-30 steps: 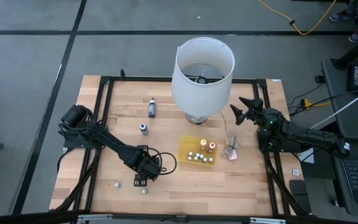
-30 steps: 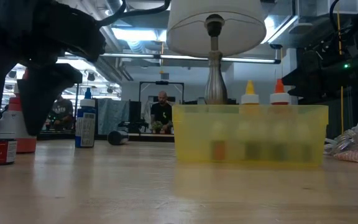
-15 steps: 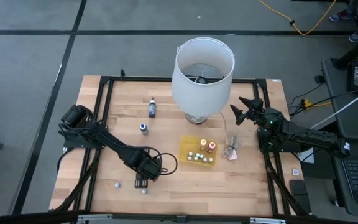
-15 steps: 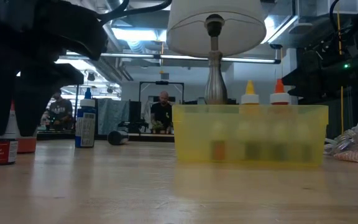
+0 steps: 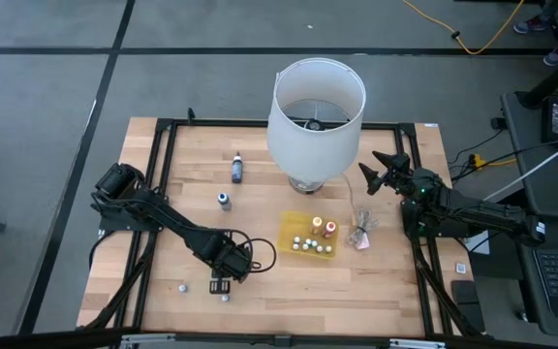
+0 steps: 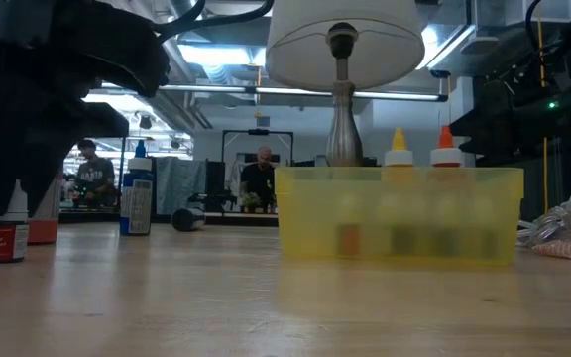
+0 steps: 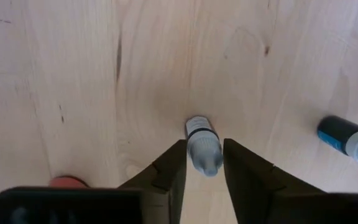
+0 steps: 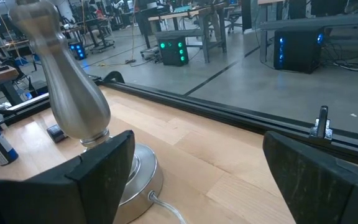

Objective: Pick & Place food coloring
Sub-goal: Put the red food coloring bottle into the yellow bin

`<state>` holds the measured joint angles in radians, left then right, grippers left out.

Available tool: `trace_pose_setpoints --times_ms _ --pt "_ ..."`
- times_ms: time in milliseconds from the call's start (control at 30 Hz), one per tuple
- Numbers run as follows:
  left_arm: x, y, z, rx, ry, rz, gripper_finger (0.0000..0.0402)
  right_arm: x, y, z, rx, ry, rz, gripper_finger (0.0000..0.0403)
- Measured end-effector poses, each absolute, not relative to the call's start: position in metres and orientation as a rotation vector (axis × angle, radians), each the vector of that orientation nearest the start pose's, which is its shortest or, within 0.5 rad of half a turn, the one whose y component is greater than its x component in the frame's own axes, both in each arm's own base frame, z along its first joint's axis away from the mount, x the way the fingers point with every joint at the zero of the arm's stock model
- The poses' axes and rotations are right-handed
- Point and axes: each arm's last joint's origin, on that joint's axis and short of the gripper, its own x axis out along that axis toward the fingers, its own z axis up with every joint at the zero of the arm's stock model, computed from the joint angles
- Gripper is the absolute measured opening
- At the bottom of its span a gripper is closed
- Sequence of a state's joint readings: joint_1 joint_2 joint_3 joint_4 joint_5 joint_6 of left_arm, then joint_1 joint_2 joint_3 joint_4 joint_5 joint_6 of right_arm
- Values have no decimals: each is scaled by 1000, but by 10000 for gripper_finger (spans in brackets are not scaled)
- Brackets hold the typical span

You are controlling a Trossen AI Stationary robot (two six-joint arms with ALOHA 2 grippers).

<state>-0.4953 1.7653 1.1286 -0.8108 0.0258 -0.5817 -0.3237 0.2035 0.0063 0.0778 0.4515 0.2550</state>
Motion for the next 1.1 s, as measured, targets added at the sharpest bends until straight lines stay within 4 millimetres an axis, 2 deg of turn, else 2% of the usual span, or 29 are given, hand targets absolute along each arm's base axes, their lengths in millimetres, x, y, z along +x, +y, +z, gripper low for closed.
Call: trace_pose_setpoints --times_ms 233,533,733,1100 --pt "277 -151 169 -139 1482 -9 65 97 -46 157 234 23 -785 355" --pt "278 -148 172 -156 1507 -6 66 97 -46 157 234 23 -785 355" --pt "288 -142 190 -144 1503 9 64 97 -46 157 234 23 -785 355" --pt "318 -117 239 -114 1426 67 64 97 -46 157 234 22 -785 355"
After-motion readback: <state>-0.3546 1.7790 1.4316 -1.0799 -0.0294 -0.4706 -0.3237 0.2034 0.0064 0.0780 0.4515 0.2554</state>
